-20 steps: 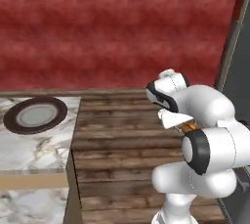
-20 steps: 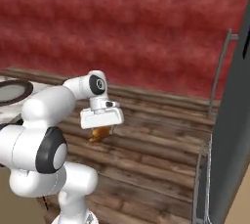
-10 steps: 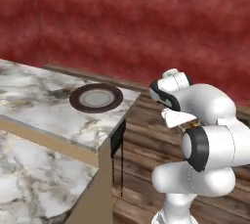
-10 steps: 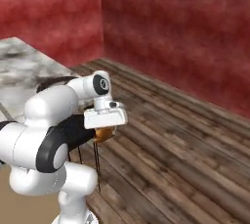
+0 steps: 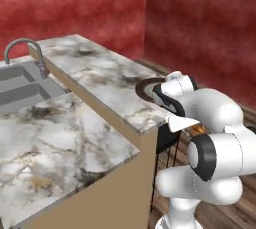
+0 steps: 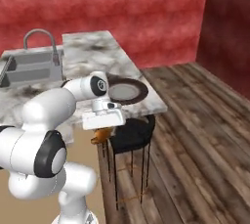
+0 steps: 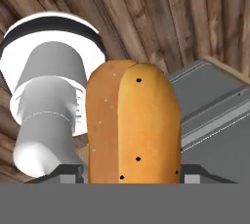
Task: Move the hot dog bun to the plate on the dining table and place the condiment next to that plate. Then navigate to the fridge and take the sausage and place it on the plate as well.
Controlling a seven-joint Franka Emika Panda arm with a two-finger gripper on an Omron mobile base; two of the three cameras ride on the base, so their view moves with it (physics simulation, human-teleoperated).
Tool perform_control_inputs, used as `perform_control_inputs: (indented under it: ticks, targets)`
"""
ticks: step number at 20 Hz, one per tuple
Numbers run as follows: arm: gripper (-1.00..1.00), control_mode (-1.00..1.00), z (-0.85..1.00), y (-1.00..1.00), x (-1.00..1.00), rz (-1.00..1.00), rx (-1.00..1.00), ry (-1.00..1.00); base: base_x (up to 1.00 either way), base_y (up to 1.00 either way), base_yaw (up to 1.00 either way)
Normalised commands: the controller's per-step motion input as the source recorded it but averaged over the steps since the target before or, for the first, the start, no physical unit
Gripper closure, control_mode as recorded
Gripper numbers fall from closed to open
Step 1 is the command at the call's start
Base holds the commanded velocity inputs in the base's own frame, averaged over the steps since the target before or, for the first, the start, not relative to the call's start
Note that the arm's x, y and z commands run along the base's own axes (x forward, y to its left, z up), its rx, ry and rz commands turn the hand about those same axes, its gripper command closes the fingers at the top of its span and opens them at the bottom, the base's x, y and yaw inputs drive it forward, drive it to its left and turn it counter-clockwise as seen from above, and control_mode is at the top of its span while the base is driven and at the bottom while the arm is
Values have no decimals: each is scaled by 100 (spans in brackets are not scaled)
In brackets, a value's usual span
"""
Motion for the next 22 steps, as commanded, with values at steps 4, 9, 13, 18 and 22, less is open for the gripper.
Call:
perform_control_inputs:
  ticks: [4, 9, 13, 18, 22]
  targets:
    - [100, 100, 0, 0, 0, 0, 0, 0, 32, -37, 64]
    - [100, 100, 0, 0, 0, 0, 0, 0, 6, -72, 50]
    - [100, 100, 0, 0, 0, 0, 0, 0, 0, -78, 35]
    - [100, -100, 12, 0, 0, 10, 6, 0, 0, -25, 17]
    - [100, -100, 57, 0, 0, 22, 21, -16, 0, 0, 0]
